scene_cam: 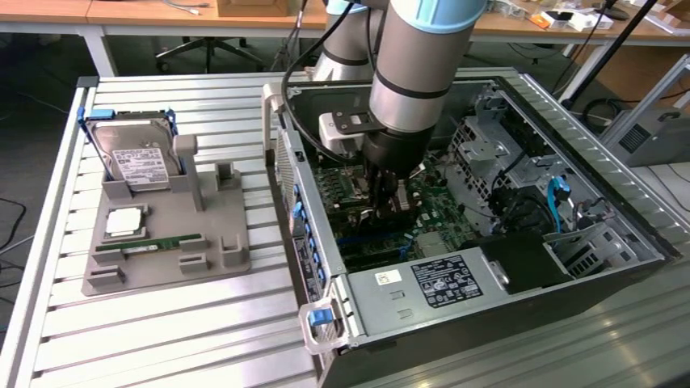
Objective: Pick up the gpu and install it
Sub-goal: 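Insert the gpu into the slot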
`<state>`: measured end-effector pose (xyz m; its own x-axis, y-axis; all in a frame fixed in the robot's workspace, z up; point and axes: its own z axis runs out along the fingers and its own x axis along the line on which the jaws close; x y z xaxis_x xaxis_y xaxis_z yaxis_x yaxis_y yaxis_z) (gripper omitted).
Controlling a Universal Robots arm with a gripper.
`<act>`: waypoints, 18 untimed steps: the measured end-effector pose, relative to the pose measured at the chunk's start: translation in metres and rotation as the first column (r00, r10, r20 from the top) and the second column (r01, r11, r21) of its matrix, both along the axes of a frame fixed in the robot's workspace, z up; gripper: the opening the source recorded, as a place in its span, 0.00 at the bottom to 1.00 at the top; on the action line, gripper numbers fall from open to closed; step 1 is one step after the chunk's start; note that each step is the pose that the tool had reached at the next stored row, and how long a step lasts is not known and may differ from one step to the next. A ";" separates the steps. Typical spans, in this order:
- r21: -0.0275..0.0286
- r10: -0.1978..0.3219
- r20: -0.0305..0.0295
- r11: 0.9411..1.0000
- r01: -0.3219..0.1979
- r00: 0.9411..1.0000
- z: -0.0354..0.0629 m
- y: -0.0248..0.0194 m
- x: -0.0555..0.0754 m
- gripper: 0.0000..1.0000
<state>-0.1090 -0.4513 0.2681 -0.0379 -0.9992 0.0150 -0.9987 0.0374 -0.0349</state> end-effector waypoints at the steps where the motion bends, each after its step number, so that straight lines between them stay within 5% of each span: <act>1: 0.000 0.000 0.000 1.000 0.000 1.000 0.0000 0.0000 0.000 0.27; 18: -0.003 0.026 0.000 1.000 -0.026 1.000 -0.0056 0.0007 0.000 0.27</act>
<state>-0.1090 -0.4506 0.2625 -0.0124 -0.9998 0.0177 -0.9993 0.0118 -0.0347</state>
